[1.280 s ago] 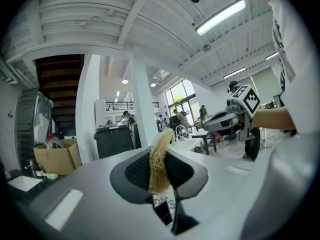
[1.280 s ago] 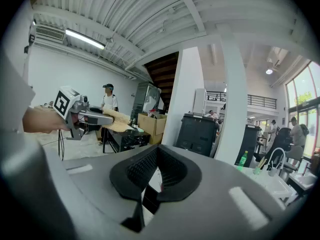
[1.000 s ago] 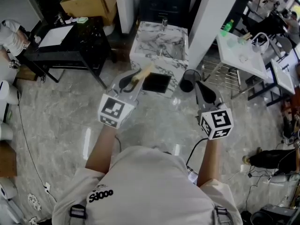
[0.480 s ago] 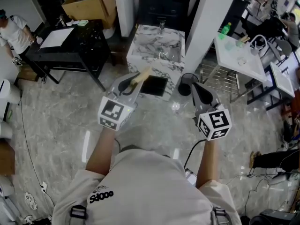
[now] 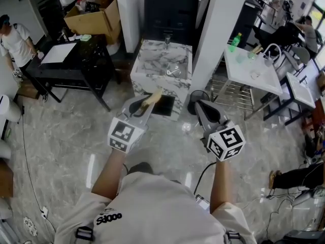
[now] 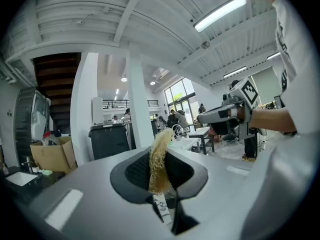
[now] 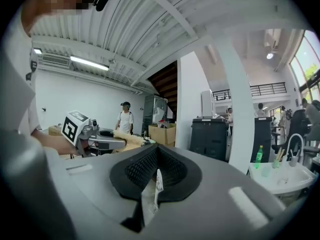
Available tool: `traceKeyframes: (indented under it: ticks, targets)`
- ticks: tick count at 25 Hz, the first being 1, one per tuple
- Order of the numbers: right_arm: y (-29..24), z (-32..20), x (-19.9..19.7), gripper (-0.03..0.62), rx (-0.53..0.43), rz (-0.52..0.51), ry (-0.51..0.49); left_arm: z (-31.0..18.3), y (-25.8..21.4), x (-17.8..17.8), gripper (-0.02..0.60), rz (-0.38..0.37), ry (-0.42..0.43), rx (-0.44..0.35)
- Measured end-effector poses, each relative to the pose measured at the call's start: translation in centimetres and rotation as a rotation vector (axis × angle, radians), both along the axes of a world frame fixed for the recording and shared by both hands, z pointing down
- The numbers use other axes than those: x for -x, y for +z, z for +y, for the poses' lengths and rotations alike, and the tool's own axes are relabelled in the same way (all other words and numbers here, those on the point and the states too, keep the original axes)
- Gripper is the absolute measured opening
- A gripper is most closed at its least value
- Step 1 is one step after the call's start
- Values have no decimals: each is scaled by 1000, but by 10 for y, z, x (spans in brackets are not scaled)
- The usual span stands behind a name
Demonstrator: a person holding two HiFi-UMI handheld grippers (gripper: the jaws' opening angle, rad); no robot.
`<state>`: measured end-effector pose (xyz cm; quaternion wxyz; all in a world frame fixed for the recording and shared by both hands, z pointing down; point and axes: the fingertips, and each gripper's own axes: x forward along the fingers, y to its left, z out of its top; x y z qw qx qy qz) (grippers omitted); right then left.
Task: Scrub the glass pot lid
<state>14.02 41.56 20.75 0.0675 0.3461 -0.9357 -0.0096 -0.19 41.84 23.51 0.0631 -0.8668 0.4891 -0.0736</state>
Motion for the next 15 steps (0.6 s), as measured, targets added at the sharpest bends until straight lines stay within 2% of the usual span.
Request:
traceKeyframes:
  ticks: [8, 11, 15]
  targets:
    - [8, -24, 2, 3, -4, 30, 35, -18, 0, 7, 55, 2, -6, -1]
    - [14, -43, 6, 3, -7, 54, 39, -34, 1, 11, 55, 10, -7, 3]
    - [22, -76, 14, 3, 21, 27, 30, -67, 8, 18, 55, 27, 0, 7]
